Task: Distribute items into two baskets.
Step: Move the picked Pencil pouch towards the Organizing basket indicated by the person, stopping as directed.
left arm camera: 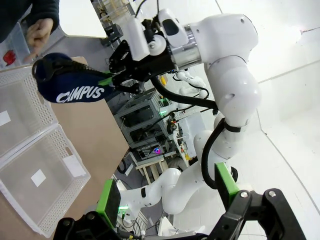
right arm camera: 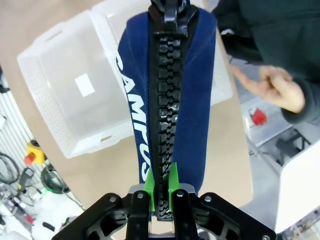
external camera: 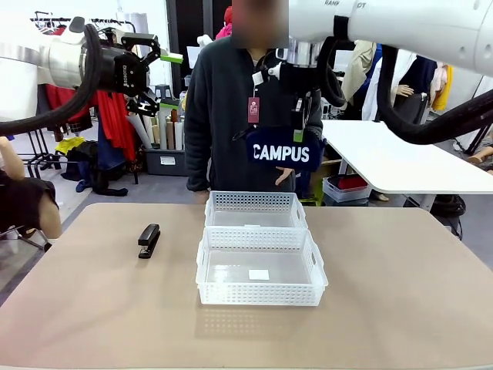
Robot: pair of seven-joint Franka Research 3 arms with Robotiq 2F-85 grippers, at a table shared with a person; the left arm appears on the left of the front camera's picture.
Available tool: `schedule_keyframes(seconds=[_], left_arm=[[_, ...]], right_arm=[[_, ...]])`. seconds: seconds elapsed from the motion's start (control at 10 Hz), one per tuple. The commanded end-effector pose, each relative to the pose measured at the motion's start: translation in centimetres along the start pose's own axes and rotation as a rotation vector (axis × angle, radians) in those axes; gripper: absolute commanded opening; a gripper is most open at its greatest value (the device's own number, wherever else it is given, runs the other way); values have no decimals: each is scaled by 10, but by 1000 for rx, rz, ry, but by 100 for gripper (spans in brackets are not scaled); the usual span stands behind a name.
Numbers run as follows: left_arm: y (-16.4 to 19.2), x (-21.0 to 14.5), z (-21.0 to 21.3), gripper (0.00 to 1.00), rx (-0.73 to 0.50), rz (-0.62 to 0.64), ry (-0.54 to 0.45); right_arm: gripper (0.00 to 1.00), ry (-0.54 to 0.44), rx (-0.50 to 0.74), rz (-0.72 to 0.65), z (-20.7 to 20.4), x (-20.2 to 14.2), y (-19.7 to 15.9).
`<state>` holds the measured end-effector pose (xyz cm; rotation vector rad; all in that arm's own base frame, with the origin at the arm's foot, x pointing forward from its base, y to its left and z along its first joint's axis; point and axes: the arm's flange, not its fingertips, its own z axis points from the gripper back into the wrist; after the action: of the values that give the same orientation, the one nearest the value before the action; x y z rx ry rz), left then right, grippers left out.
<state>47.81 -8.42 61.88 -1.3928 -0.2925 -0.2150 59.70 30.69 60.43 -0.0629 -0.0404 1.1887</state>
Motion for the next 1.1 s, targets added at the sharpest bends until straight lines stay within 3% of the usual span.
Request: schedule_keyframes(seconds=[0.0, 0.4, 1.0], left_arm=[[-2, 0, 1, 100, -5, 7, 0], [-2, 0, 1, 100, -5, 7, 0], [-2, 0, 1, 100, -5, 7, 0]], right_arm=[[0, 5, -8, 96, 2, 13, -11], [0, 21, 29, 193, -27, 24, -9], [0, 24, 74, 188, -44, 24, -2]])
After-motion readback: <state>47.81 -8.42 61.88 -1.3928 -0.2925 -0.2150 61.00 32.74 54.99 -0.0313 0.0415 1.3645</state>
